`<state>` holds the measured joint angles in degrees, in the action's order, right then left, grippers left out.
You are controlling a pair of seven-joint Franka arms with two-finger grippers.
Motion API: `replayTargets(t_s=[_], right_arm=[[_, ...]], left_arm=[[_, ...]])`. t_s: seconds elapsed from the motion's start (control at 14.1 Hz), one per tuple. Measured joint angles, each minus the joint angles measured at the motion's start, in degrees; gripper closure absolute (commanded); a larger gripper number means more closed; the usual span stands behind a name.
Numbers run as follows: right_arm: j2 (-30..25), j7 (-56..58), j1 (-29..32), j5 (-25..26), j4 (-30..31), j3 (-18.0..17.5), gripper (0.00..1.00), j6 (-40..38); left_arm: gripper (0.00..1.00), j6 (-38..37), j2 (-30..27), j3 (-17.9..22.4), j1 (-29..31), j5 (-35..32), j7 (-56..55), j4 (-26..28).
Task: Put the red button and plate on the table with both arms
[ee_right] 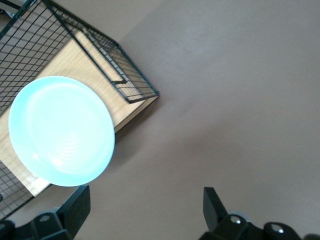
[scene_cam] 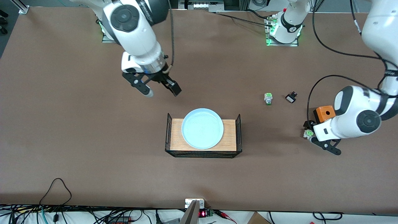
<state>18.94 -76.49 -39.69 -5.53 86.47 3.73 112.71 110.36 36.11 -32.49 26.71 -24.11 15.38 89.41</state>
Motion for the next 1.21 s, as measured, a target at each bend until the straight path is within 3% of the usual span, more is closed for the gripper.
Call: replayTargets(t_s=[0.43,0.64,0.78,1.07,1.14,1.21], right_arm=[[8.17,-6.41,-0.6,0.0,-4.21,0.11,0.0,9.04],[10.96,-9.2,-0.62,0.0,-4.45,0.14,0.0,13.0],[12.58,-9.78,-0.62,0.0,-4.57,0.16,0.0,14.85],[14.86,-9.97,-0.61,0.0,-4.78,0.27,0.0,16.42],[15.3,-9.97,-0.63,0.0,-4.8,0.27,0.0,16.49],[15.71,-9.98,-0.66,0.0,-4.82,0.27,0.0,16.65]], left_arm=[[0.0,-30.14,-3.69,-9.77,0.0,5.47,-13.37,-18.22],[0.0,-39.4,-4.29,-15.5,-0.13,6.19,-23.93,-24.54],[0.0,-41.58,-5.22,-16.74,-0.32,6.19,-28.25,-25.73],[0.0,-41.44,-6.04,-15.06,-0.55,6.5,-29.22,-25.78],[0.0,-39.9,-7.58,-11.34,-2.21,7.91,-29.35,-24.9],[0.0,-36.69,-10.37,-4.98,-5.55,10.66,-29.37,-22.8]])
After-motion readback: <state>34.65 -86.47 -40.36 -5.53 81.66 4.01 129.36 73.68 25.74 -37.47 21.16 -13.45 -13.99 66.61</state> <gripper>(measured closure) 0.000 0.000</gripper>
